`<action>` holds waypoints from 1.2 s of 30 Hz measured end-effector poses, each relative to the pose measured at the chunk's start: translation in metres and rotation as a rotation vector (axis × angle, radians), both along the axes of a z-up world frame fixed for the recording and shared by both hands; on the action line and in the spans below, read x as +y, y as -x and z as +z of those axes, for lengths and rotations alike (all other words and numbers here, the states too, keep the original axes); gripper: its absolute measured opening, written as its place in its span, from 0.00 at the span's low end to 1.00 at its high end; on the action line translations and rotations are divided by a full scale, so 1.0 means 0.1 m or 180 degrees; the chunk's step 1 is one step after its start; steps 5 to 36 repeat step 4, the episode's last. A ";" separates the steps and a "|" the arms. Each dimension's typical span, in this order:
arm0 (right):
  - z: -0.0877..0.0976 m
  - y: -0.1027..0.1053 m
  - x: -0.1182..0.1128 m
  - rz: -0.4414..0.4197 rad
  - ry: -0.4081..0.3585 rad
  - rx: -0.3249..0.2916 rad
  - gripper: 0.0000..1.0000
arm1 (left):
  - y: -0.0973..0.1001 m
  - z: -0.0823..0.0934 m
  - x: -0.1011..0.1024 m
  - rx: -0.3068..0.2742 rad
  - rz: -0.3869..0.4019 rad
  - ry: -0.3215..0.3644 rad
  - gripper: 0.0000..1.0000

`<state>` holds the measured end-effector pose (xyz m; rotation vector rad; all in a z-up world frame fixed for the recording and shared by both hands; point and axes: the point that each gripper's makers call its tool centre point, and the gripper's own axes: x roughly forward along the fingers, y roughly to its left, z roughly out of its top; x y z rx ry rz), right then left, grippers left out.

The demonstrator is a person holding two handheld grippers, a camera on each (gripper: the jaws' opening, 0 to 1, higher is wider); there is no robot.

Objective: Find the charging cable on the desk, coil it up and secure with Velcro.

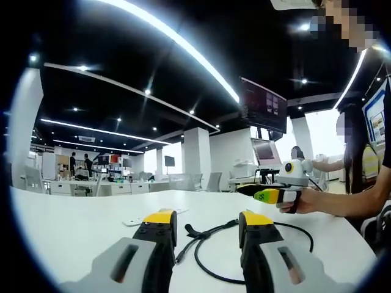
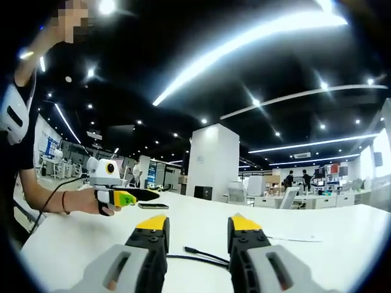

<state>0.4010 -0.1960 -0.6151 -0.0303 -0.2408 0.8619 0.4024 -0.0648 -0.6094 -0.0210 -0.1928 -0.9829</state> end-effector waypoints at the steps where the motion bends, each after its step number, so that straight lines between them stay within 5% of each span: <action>1: 0.00 0.00 0.00 0.0001 -0.0003 0.0004 0.39 | 0.00 0.00 0.00 -0.0002 -0.0003 0.0000 0.41; 36: -0.01 0.00 0.00 -0.0002 0.0011 0.0008 0.39 | 0.01 -0.01 0.00 0.0001 -0.0006 -0.0008 0.41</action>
